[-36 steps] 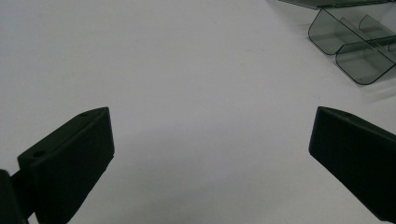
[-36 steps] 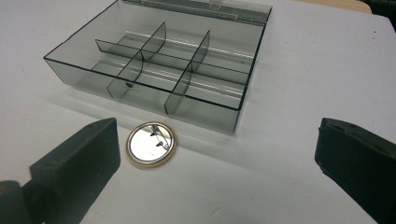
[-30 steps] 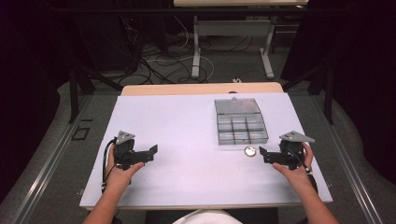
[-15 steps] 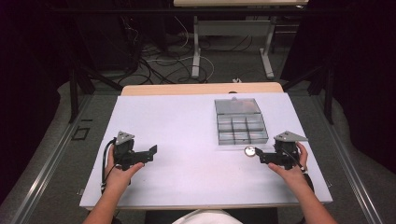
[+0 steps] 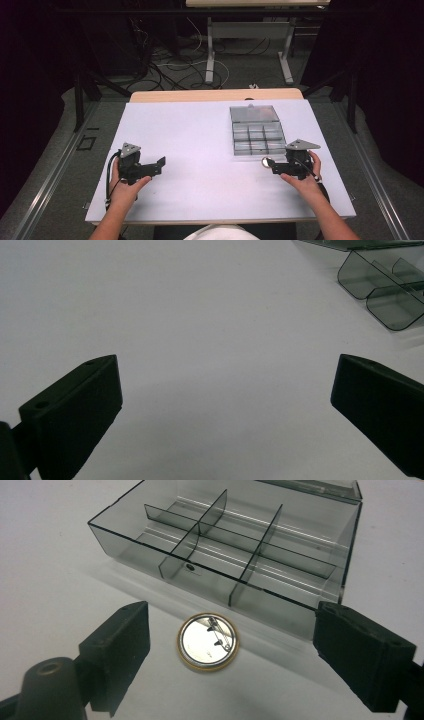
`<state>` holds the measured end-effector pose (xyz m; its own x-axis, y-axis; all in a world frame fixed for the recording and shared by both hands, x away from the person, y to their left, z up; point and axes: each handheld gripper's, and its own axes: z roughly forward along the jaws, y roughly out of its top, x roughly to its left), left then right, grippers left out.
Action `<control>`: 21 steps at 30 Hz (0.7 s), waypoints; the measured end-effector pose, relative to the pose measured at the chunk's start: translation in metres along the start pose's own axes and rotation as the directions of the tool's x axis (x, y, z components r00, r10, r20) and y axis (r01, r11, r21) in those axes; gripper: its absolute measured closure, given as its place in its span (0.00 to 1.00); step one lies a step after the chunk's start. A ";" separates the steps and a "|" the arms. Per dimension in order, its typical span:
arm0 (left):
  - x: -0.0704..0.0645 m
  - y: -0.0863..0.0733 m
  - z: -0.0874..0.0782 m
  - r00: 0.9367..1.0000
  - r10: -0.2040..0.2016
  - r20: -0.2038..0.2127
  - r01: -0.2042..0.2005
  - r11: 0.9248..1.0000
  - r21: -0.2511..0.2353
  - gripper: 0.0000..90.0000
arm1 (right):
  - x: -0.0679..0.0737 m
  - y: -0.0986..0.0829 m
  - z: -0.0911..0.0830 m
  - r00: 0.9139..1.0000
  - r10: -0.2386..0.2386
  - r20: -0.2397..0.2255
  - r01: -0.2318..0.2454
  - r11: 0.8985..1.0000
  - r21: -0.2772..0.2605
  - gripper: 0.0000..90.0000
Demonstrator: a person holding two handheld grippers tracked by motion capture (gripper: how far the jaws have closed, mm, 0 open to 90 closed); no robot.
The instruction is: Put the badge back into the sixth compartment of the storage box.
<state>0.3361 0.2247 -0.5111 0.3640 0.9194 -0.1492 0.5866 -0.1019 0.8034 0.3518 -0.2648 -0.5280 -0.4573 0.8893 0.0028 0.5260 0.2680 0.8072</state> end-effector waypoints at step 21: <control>0.000 -0.001 -0.001 1.000 0.000 0.000 0.000 1.000 0.005 0.00 | 0.008 -0.001 0.015 0.999 -0.022 -0.025 0.023 0.998 0.050 0.23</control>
<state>0.3345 0.2255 -0.5111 0.3635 0.9196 -0.1492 0.5901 -0.1034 0.8007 0.3587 -0.2526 -0.5382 -0.4867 0.8735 0.0001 0.5507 0.3067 0.7763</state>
